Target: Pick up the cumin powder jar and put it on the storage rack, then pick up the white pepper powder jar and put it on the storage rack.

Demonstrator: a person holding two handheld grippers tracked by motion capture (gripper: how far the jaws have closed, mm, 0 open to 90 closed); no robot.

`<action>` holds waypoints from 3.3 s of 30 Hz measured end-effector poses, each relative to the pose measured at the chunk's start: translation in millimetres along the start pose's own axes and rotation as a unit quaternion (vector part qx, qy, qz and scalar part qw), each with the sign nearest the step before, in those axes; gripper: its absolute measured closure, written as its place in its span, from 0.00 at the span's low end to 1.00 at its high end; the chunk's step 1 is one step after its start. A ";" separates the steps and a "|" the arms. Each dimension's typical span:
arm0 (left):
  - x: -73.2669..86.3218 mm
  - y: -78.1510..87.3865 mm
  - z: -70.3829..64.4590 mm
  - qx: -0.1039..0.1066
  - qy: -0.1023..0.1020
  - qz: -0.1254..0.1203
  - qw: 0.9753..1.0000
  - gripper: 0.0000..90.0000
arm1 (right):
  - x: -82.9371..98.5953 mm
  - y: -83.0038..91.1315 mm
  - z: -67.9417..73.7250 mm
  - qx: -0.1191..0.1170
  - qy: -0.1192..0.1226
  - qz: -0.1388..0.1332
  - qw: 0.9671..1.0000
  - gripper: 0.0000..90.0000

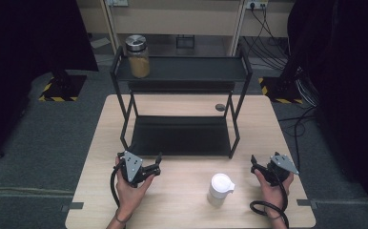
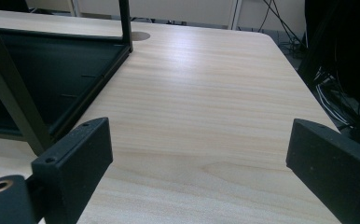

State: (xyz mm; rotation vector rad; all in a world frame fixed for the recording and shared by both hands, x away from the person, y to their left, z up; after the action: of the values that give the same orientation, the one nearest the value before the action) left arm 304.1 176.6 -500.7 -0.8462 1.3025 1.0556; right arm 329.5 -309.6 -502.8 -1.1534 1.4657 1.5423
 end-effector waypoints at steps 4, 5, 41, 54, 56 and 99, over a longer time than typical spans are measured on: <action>5.6 -0.8 0.0 0.002 0.007 0.007 1.000 0.02 | 0.1 0.1 -0.2 0.000 0.000 0.000 1.000 0.08; 6.9 -1.0 0.1 0.003 0.008 0.009 1.000 0.02 | 0.1 0.1 -0.1 0.000 0.000 0.000 1.000 0.08; 27.2 -4.1 -1.3 0.014 0.049 0.050 0.997 0.02 | 0.0 0.1 -0.1 -0.001 0.000 0.000 1.000 0.08; 27.5 -2.5 -0.1 0.014 0.054 0.050 0.997 0.02 | 0.7 0.7 -2.0 -0.004 -0.007 -0.004 1.000 0.08; 27.4 -2.6 0.1 0.015 0.054 0.051 0.997 0.02 | 0.8 0.7 -2.5 -0.004 -0.007 -0.004 1.000 0.08; 27.7 -1.7 1.7 0.011 0.051 0.051 0.997 0.02 | -45.4 56.0 18.9 -0.240 -0.038 -0.080 0.967 0.04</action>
State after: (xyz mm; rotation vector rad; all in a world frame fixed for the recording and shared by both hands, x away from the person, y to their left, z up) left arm 305.2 181.2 -528.1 -0.8334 1.4540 1.0874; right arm 291.2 -293.2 -441.0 -1.4264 0.9409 1.8583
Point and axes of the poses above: each handheld gripper's, and its own axes: y roughly backward along the jaws, x roughly out of its underside, z roughly to its left, the point moved 9 cm from there along -y, roughly forward along the jaws, and after that the axes turned 2 degrees about -y, right-handed, at the moved point
